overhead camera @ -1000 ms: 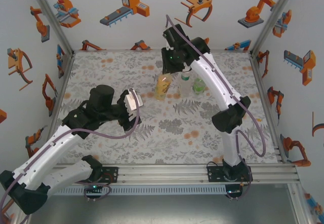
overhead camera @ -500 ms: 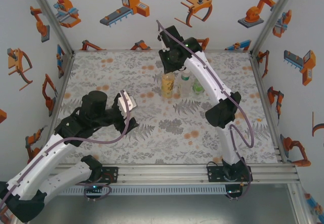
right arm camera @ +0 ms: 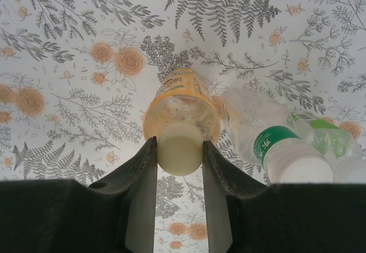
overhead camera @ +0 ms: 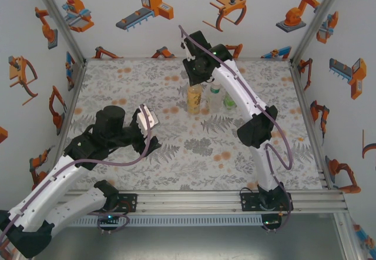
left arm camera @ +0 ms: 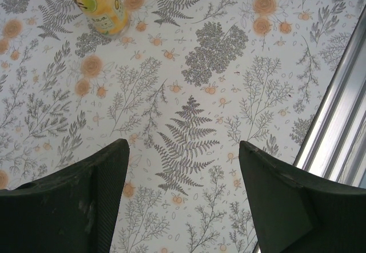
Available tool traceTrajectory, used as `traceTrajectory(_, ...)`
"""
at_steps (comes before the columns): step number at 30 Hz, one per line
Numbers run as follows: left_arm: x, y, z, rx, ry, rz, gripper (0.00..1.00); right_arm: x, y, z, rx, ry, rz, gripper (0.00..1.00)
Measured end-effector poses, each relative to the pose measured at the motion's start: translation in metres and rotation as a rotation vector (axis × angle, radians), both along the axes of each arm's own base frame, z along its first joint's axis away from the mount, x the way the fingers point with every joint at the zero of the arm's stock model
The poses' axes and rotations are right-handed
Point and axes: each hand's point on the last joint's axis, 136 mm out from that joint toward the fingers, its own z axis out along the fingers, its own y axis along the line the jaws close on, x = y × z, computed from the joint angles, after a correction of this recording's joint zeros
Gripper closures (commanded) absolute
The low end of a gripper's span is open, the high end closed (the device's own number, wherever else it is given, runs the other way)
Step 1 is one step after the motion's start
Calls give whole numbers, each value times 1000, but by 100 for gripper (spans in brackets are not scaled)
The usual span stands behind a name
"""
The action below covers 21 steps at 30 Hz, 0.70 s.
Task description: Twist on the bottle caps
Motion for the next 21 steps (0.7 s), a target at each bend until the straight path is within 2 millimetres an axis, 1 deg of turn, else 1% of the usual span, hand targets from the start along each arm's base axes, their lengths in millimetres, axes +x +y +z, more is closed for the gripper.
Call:
traceTrajectory(4, 0, 0, -1, 3, 2, 0, 27, 0, 0, 0, -2, -1, 4, 55)
traceTrajectory(8, 1, 0, -1, 4, 0, 4, 27, 0, 0, 1, -2, -4, 5, 50)
traceTrajectory(11, 2, 1, -1, 7, -2, 8, 26, 1, 1, 6, 7, -16, 5, 48)
traceTrajectory(14, 3, 2, -2, 11, -7, 16, 24, 1, 0, 16, 20, -36, 5, 45)
traceTrajectory(15, 4, 2, -2, 15, -8, 20, 23, 0, -1, 21, 23, -45, 6, 41)
traceTrajectory(17, 7, 2, -5, 23, -8, 30, 21, -2, -4, 32, 25, -68, 9, 23)
traceTrajectory(18, 9, 2, -6, 28, -8, 37, 19, -4, -7, 39, 26, -83, 4, 5)
traceTrajectory(19, 12, 2, -8, 35, -9, 44, 15, -6, -11, 47, 25, -99, 1, 1)
traceTrajectory(21, 19, 1, -13, 50, -13, 63, 9, -13, -20, 62, 19, -128, -5, 1)
